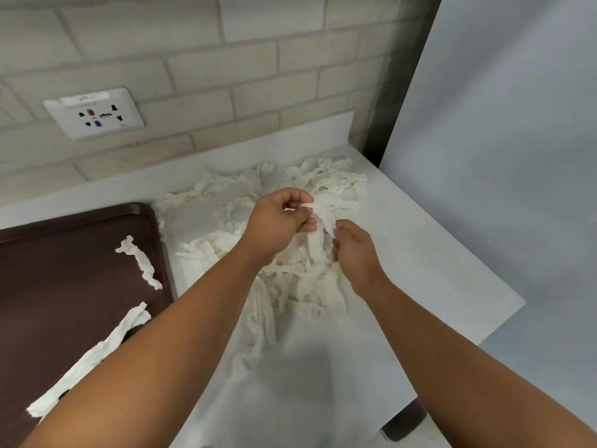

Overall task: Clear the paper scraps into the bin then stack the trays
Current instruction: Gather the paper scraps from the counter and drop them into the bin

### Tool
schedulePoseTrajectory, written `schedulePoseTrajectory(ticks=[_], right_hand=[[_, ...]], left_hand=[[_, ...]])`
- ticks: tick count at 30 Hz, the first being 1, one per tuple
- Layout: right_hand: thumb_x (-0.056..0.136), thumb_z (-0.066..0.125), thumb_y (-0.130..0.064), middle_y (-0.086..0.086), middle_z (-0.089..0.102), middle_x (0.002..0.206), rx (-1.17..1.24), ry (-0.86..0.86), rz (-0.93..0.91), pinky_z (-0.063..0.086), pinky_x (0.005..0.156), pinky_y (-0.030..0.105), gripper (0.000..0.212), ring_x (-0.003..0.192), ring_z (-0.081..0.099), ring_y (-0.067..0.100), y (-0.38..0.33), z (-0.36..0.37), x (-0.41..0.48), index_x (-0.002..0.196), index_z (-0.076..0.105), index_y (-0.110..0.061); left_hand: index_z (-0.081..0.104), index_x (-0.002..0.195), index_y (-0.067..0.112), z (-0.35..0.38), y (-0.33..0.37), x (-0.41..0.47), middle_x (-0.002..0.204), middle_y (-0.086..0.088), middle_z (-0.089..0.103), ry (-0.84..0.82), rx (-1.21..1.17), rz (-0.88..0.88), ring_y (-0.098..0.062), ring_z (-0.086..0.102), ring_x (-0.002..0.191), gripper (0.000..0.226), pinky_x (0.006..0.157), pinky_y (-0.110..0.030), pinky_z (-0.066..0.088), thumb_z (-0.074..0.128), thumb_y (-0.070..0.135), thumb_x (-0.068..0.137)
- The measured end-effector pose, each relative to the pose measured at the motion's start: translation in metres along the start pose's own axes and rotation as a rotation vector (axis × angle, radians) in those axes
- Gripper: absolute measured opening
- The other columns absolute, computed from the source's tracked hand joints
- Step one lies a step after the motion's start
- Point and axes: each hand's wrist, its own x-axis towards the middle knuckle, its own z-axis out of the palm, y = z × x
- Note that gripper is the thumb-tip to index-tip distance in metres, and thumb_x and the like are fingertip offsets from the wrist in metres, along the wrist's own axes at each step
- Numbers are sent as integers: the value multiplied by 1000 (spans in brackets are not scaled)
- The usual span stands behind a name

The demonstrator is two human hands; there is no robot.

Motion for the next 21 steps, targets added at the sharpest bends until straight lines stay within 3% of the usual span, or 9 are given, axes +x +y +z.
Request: schedulePoseTrajectory(ticks=[3, 5, 7, 10, 15, 18, 21], right_hand=[[88, 44, -20, -6, 40, 63, 237, -154, 117, 35, 62, 35, 25, 56, 36, 12, -19, 5, -7, 63, 49, -23], [83, 48, -17, -1, 44, 67, 145, -230, 65, 38, 64, 38, 11, 59, 40, 14, -23, 3, -9, 75, 54, -14], [88, 54, -19, 6, 51, 74, 0, -262, 1, 41, 65, 39, 16, 66, 46, 18, -19, 1, -11, 90, 57, -3], [93, 54, -31, 9, 57, 80, -31, -208, 4, 45, 69, 40, 32, 71, 52, 21, -21, -5, -12, 95, 58, 1], [99, 45, -15, 3, 71, 85, 120, -86, 4, 53, 83, 43, 23, 87, 67, 29, -30, -22, -5, 103, 68, -15], [90, 41, -2, 3, 53, 62, 396, -55, 106, 49, 74, 44, 28, 59, 54, 25, -36, -24, -2, 98, 67, -9], [85, 50, -10, 2, 43, 59, 724, -60, 201, 44, 70, 37, 11, 56, 45, 18, -47, -28, -2, 77, 57, -8]], left_hand=[[69, 96, 3, 5, 15, -2, 79, -11, 61, -56, -162, -28, -22, 69, 75, 12, 77, -30, 60, 63, -6, 91], [69, 94, 4, 7, 20, -4, 76, -10, 64, -88, -221, -39, -21, 67, 74, 13, 77, -30, 59, 61, -6, 91], [70, 92, 5, 8, 22, -5, 73, -8, 62, -99, -254, -39, -20, 66, 72, 16, 76, -30, 58, 59, -7, 90], [70, 87, 5, 6, 23, -6, 74, -10, 61, -72, -296, -25, -20, 63, 71, 19, 75, -30, 58, 57, -9, 89], [69, 80, 4, 0, 15, -10, 70, -8, 65, 64, -289, -46, -22, 65, 68, 18, 75, -29, 59, 58, -7, 87], [72, 76, 7, 9, 1, -15, 70, -5, 66, 66, -140, -102, -25, 68, 73, 18, 82, -35, 60, 61, -5, 85], [76, 84, 8, 23, -15, -26, 83, -7, 73, -42, -28, -105, -28, 70, 82, 13, 85, -35, 60, 65, 0, 86]])
